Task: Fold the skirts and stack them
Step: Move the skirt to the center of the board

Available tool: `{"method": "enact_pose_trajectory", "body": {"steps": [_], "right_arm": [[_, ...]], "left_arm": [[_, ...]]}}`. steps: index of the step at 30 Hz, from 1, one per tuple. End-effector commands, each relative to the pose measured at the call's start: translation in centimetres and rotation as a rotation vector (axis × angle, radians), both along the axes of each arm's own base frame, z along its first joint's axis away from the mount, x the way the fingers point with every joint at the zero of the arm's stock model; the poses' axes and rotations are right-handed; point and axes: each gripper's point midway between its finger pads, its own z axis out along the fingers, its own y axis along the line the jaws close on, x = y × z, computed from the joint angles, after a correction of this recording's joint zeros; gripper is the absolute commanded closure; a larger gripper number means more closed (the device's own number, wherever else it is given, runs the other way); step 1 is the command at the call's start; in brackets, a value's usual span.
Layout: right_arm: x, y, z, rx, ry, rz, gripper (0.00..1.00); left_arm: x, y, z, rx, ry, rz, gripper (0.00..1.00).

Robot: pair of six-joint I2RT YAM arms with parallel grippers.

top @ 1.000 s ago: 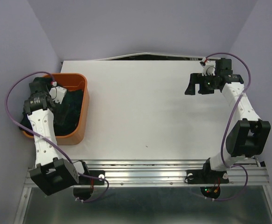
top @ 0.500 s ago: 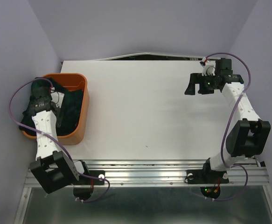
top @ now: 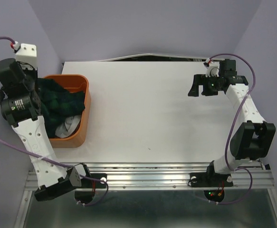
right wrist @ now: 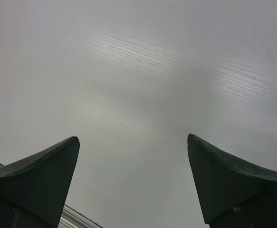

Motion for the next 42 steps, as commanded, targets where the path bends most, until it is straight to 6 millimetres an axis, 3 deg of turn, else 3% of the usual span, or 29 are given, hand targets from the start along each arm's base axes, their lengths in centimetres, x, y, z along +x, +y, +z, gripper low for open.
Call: {"method": "enact_pose_trajectory", "body": {"steps": [1, 2, 4, 5, 7, 8, 9, 11, 12, 13, 15, 16, 17, 18, 19, 21, 26, 29, 30, 31, 32, 33, 35, 36, 37, 38, 39, 41, 42], "right_arm": [[0.7, 0.1, 3.2, 0.016, -0.105, -0.002, 0.0], [0.7, 0.1, 3.3, 0.02, -0.104, -0.004, 0.0], [0.8, 0.1, 3.4, 0.023, -0.109, -0.005, 0.0], [0.9, 0.2, 3.3, 0.026, -0.106, -0.009, 0.0], [0.9, 0.2, 3.3, 0.028, -0.107, -0.013, 0.0], [0.9, 0.2, 3.3, 0.03, -0.107, -0.015, 0.0], [0.9, 0.2, 3.4, 0.032, -0.108, -0.018, 0.0], [0.9, 0.2, 3.4, 0.038, -0.108, -0.025, 0.0], [0.9, 0.3, 3.5, 0.044, -0.113, -0.022, 0.0], [0.9, 0.4, 3.6, 0.047, -0.117, -0.021, 0.0], [1.0, 0.4, 3.7, 0.051, -0.122, -0.018, 0.0], [1.0, 0.4, 3.8, 0.049, -0.125, -0.019, 0.0], [1.1, 0.4, 3.9, 0.047, -0.129, -0.021, 0.0], [1.1, 0.2, 3.9, 0.041, -0.129, -0.026, 0.0], [1.1, 0.3, 3.9, 0.043, -0.127, -0.026, 0.0], [1.0, 0.5, 4.1, 0.051, -0.132, -0.017, 0.0], [-0.4, 2.7, 6.2, 0.154, -0.185, 0.087, 0.0], [-0.8, 3.6, 7.6, 0.204, -0.246, 0.128, 0.0], [-0.8, 3.7, 8.2, 0.207, -0.286, 0.136, 0.0], [-0.8, 3.8, 8.4, 0.212, -0.298, 0.141, 0.0], [-0.7, 3.8, 8.3, 0.214, -0.298, 0.135, 0.0], [-0.4, 3.6, 7.9, 0.205, -0.294, 0.121, 0.0], [-0.2, 3.3, 7.1, 0.195, -0.274, 0.101, 0.0], [-0.1, 3.2, 6.7, 0.191, -0.263, 0.092, 0.0], [0.0, 3.0, 5.7, 0.183, -0.239, 0.074, 0.0], [-0.1, 2.9, 5.2, 0.18, -0.225, 0.068, 0.0], [-0.1, 2.9, 4.5, 0.182, -0.202, 0.064, 0.0], [-0.3, 2.9, 3.8, 0.186, -0.176, 0.062, 0.0], [-0.3, 2.9, 3.5, 0.185, -0.164, 0.068, 0.0]], "left_arm": [[1.5, -3.5, 10.9, -0.014, -0.345, -0.169, 1.0], [1.3, -4.5, 15.0, -0.016, -0.466, -0.199, 1.0], [3.1, -6.3, 17.9, -0.049, -0.543, -0.314, 1.0], [2.3, -7.9, 22.2, -0.063, -0.677, -0.371, 1.0], [3.5, -10.6, 24.8, -0.117, -0.755, -0.524, 1.0], [2.9, -12.1, 27.9, -0.095, -0.864, -0.612, 1.0], [2.7, -15.1, 28.7, -0.163, -0.891, -0.749, 1.0], [2.6, -18.0, 30.5, -0.203, -0.975, -0.866, 1.0], [2.0, -20.7, 32.3, -0.196, -1.06, -0.97, 1.0], [1.1, -21.8, 34.0, -0.172, -1.146, -1.019, 1.0], [0.3, -23.6, 35.5, -0.208, -1.224, -1.095, 1.0], [1.5, -24.2, 35.5, -0.235, -1.241, -1.12, 1.0], [0.7, -26.7, 36.0, -0.294, -1.268, -1.2, 1.0], [-1.3, -27.3, 37.9, -0.279, -1.353, -1.232, 1.0], [-0.2, -29.3, 37.7, -0.324, -1.361, -1.284, 1.0], [-2.3, -30.7, 39.2, -0.335, -1.449, -1.345, 1.0], [-4.3, -34.8, 38.9, -0.37, -1.53, -1.453, 1.0], [-4.2, -37.2, 36.8, -0.433, -1.429, -1.548, 1.0], [-1.5, -39.0, 33.7, -0.49, -1.299, -1.569, 1.0], [-2.3, -39.1, 32.8, -0.519, -1.251, -1.596, 1.0], [-1.4, -40.0, 30.5, -0.532, -1.166, -1.617, 1.0], [-0.1, -41.6, 25.6, -0.565, -1.01, -1.638, 1.0], [0.9, -43.2, 19.6, -0.596, -0.846, -1.638, 1.0], [2.7, -44.8, 11.9, -0.631, -0.652, -1.611, 1.0], [0.6, -45.4, 10.3, -0.614, -0.622, -1.636, 0.93], [1.2, -46.2, 3.6, -0.546, -0.491, -1.619, 0.84], [0.3, -46.2, 1.8, -0.512, -0.461, -1.617, 0.67], [-1.8, -47.0, -4.0, -0.448, -0.304, -1.684, 0.56], [-2.5, -47.0, -5.3, -0.46, -0.243, -1.686, 0.56]]}}
